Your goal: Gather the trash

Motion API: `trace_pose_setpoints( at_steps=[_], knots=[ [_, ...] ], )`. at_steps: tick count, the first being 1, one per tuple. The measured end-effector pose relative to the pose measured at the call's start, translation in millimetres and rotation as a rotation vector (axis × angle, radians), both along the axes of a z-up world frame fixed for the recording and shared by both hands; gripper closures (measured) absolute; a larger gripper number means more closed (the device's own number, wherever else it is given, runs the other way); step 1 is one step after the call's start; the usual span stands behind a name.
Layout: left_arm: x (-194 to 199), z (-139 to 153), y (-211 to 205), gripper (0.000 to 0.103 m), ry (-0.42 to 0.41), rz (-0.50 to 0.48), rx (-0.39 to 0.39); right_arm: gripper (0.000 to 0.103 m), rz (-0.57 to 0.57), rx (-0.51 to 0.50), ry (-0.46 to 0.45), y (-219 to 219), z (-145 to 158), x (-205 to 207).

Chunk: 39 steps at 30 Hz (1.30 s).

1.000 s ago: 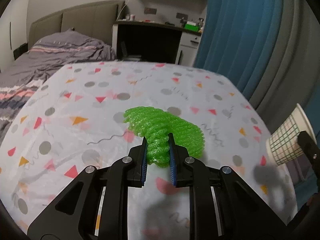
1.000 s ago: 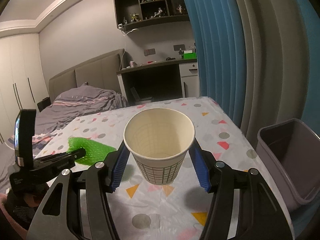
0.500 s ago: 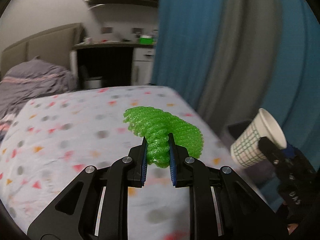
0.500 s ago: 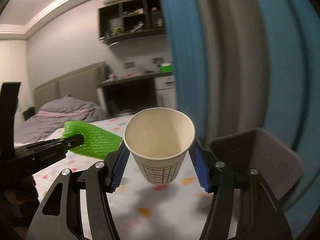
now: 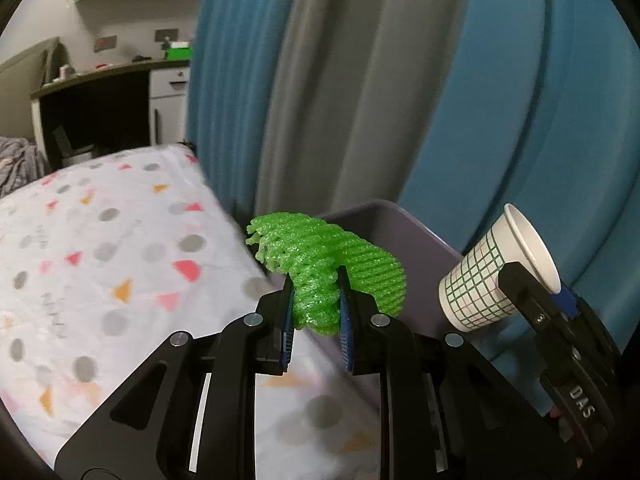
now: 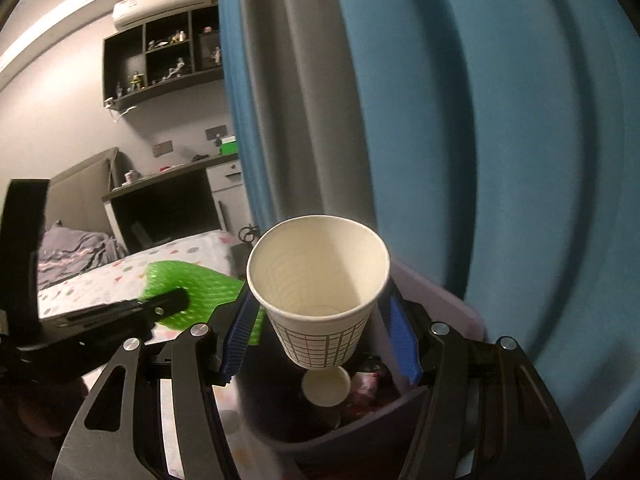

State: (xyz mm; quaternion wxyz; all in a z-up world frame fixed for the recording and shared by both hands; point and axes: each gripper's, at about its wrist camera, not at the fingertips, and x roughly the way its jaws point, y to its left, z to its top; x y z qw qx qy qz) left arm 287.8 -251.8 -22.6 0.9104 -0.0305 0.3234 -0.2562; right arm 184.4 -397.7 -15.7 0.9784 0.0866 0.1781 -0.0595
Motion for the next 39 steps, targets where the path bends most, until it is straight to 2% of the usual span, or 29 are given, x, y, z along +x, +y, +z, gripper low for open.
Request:
trace_pose_setpoints(
  at_steps=[3, 5, 7, 10, 13, 16, 19, 21, 25, 32, 34, 39],
  knots=[
    [3.8, -10.7, -15.9, 0.080, 0.022, -0.048, 0.000, 0.044, -0.003, 0.008, 0.011, -5.2, -5.3, 5.4],
    [6.1, -18.7, -19.4, 0.070, 0.037, -0.062, 0.004, 0.044, 0.001, 0.008, 0.022, -6.6, -10.8, 7.8],
    [6.7, -24.9, -16.8, 0.047, 0.058, -0.053, 0.006, 0.043, 0.003, 0.012, 0.037, -8.7, -15.3, 13.6],
    [6.7, -28.7, -3.2, 0.033, 0.059, -0.014, 0.000, 0.043, 0.013, 0.015, 0.061, -8.9, -22.7, 21.3],
    [4.2, -27.6, 11.3, 0.023, 0.048, 0.031, 0.001, 0.042, 0.019, 0.010, 0.077, -5.7, -28.7, 28.5],
    [-4.9, -23.5, 30.2, 0.017, 0.029, 0.068, 0.000, 0.041, 0.023, 0.012, 0.098, -2.3, -35.7, 35.6],
    [-16.1, -17.3, 42.7, 0.009, -0.027, 0.116, 0.035, 0.033, 0.025, 0.009, 0.112, -3.2, -39.0, 38.9],
    [-28.1, -12.4, 52.3, 0.006, -0.076, 0.162, 0.061, 0.031, 0.022, 0.007, 0.122, -2.3, -39.4, 39.2],
    [-43.5, -5.6, 70.4, 0.006, -0.129, 0.238, 0.096, 0.022, 0.003, -0.006, 0.108, -0.4, -33.1, 31.4],
    [-74.5, 7.4, 111.4, 0.006, -0.152, 0.367, 0.112, 0.013, -0.007, -0.074, 0.111, 24.9, -16.2, 8.1],
    [-85.7, 9.4, 122.2, 0.006, -0.163, 0.397, 0.118, 0.007, -0.006, -0.096, 0.104, 36.2, -12.0, -1.8],
    [-116.0, 10.5, 149.2, 0.006, -0.168, 0.443, 0.144, 0.006, 0.017, -0.121, 0.076, 65.7, -1.8, -28.8]
  ],
)
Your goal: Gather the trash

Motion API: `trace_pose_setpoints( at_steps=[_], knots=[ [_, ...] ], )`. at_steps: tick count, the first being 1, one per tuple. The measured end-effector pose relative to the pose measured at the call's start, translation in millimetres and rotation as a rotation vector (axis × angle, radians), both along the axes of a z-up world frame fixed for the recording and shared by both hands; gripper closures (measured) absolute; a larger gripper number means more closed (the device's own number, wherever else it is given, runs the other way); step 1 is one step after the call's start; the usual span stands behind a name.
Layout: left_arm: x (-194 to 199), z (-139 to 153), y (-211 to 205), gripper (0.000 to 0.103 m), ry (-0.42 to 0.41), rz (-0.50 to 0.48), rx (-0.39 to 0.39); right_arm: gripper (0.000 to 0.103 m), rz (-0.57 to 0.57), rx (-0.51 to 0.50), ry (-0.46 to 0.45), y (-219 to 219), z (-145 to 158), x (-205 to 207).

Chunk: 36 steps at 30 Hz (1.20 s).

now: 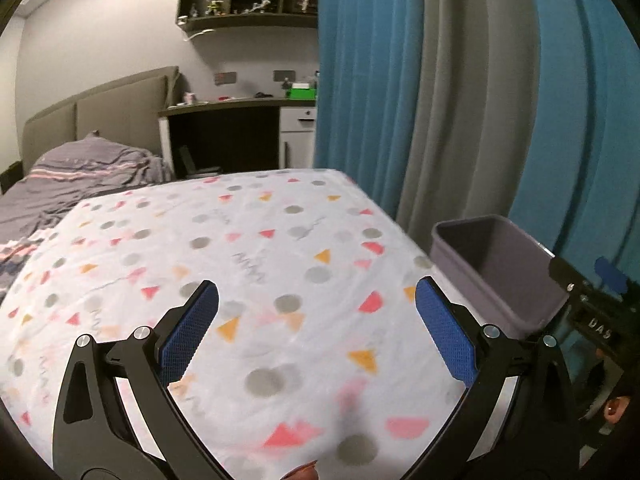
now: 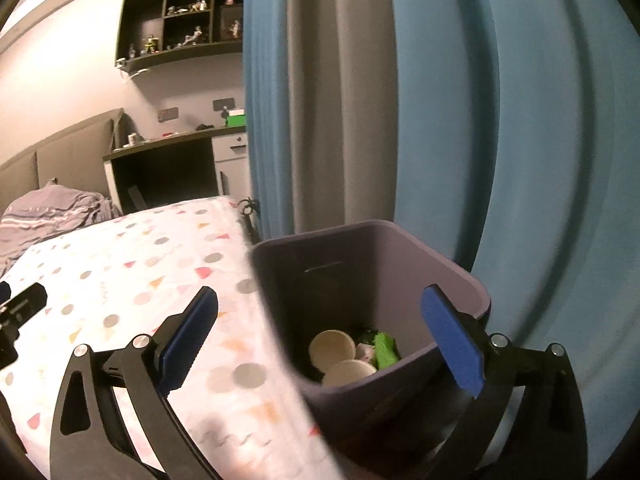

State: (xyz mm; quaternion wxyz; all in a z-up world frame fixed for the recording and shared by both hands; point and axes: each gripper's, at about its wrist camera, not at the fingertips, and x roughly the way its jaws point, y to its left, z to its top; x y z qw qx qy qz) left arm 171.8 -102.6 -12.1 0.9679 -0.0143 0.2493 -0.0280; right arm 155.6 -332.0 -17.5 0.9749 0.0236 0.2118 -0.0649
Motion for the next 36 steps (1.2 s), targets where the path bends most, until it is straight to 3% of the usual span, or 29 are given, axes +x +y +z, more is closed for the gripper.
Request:
trace_pose_setpoints(
  at_steps=[17, 36],
  knots=[
    [-93.5, 15.7, 75.8, 0.006, -0.053, 0.083, -0.021, 0.006, 0.080, -0.026, -0.042, 83.6, 24.6, -84.1],
    [-118.8, 19.6, 84.9, 0.006, -0.073, 0.038, -0.066, 0.006, 0.056, -0.053, -0.116, 101.8, 37.1, -119.1]
  ],
)
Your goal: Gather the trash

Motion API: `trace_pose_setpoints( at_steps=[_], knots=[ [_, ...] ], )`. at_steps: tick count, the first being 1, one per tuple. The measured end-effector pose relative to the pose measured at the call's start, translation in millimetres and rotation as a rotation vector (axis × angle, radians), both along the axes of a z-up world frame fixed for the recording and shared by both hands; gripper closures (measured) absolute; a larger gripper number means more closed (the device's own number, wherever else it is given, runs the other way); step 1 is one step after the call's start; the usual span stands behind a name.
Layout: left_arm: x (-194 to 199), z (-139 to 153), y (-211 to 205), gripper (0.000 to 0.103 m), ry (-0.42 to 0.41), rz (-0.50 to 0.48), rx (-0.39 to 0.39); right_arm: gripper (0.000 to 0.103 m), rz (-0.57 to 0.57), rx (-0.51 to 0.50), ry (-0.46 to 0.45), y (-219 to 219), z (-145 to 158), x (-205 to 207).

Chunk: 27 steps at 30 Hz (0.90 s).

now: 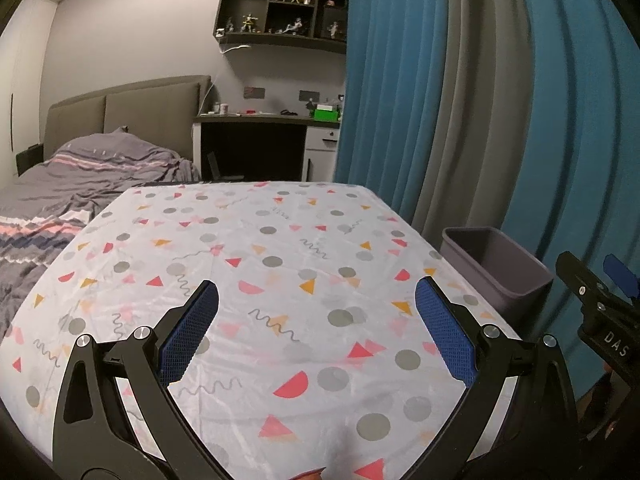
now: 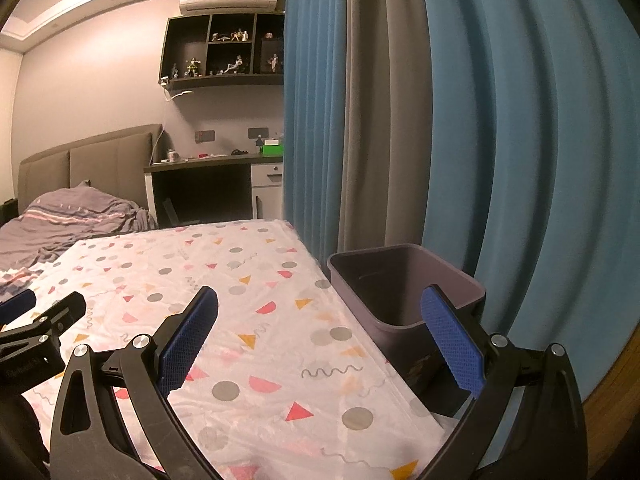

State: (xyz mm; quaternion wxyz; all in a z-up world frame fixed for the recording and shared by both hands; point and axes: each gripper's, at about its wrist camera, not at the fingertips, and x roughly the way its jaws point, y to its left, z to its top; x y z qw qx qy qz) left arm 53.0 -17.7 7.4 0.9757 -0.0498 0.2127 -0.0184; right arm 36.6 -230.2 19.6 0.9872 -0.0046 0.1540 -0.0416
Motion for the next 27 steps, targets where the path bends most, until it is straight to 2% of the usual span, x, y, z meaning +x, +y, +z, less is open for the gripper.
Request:
trace_pose_setpoints(
  at_steps=[27],
  knots=[
    [2.0, 5.4, -5.1, 0.006, -0.008, -0.013, -0.002, 0.006, -0.001, 0.009, 0.006, 1.3, 1.4, -0.7]
  ],
)
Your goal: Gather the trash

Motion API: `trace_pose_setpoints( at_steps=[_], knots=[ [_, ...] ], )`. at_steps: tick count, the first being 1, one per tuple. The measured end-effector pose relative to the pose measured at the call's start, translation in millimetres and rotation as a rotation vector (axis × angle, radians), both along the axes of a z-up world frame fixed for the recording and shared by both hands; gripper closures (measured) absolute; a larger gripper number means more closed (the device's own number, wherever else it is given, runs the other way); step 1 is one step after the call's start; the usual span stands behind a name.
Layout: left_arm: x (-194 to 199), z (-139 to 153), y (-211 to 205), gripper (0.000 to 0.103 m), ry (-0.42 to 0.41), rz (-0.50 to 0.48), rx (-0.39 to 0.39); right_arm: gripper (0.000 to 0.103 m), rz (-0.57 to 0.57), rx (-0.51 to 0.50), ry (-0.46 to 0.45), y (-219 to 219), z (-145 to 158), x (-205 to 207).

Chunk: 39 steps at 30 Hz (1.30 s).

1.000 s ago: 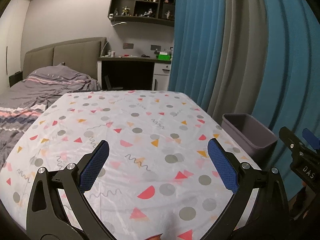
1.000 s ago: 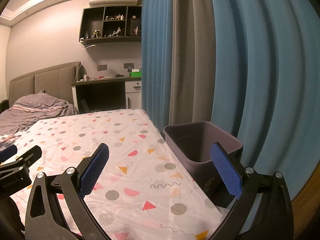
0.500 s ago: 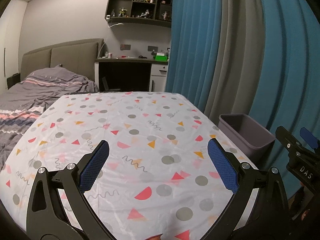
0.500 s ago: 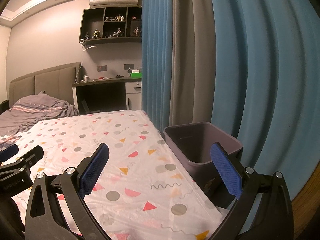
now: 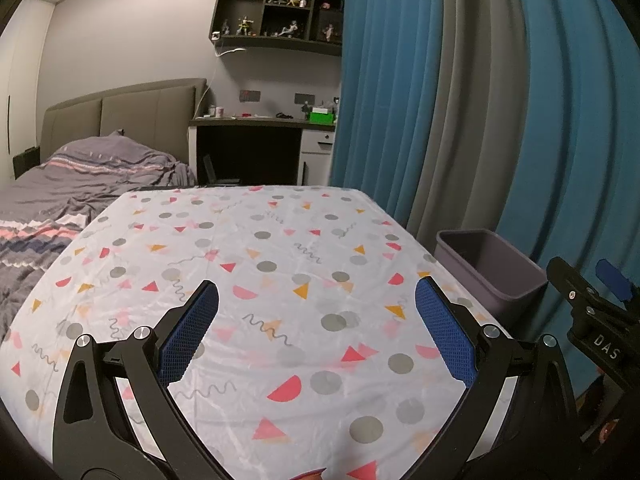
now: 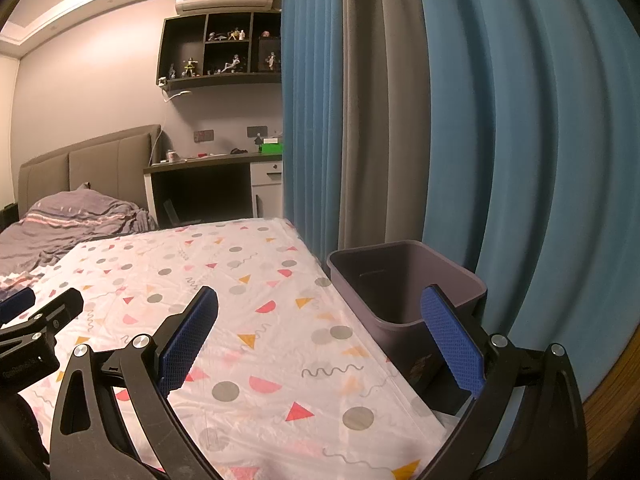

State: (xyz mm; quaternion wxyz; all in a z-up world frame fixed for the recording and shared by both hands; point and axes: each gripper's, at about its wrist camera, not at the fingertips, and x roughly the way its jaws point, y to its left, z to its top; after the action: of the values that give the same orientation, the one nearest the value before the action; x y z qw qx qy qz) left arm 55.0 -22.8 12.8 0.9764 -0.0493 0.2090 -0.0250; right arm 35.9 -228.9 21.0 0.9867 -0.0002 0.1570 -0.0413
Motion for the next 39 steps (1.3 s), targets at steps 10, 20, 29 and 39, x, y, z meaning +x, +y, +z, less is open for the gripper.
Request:
trace_pose_setpoints(
  at_steps=[10, 20, 29, 39],
  knots=[
    [0.8, 0.3, -1.2, 0.006, 0.000, 0.002, 0.000, 0.006, 0.000, 0.000, 0.001, -0.5, -0.1, 0.2],
    [0.3, -0.2, -0.3, 0.006, -0.001, 0.001, 0.001, 0.006, -0.002, 0.001, 0.000, -0.2, -0.4, 0.7],
    [0.4, -0.2, -1.0, 0.006, -0.001, 0.003, 0.001, 0.006, -0.001, 0.003, 0.002, 0.2, -0.3, 0.4],
    [0.6, -0.1, -0.9, 0.006, 0.000, 0.003, 0.000, 0.006, 0.000, 0.004, 0.001, -1.9, -0.4, 0.8]
  ],
)
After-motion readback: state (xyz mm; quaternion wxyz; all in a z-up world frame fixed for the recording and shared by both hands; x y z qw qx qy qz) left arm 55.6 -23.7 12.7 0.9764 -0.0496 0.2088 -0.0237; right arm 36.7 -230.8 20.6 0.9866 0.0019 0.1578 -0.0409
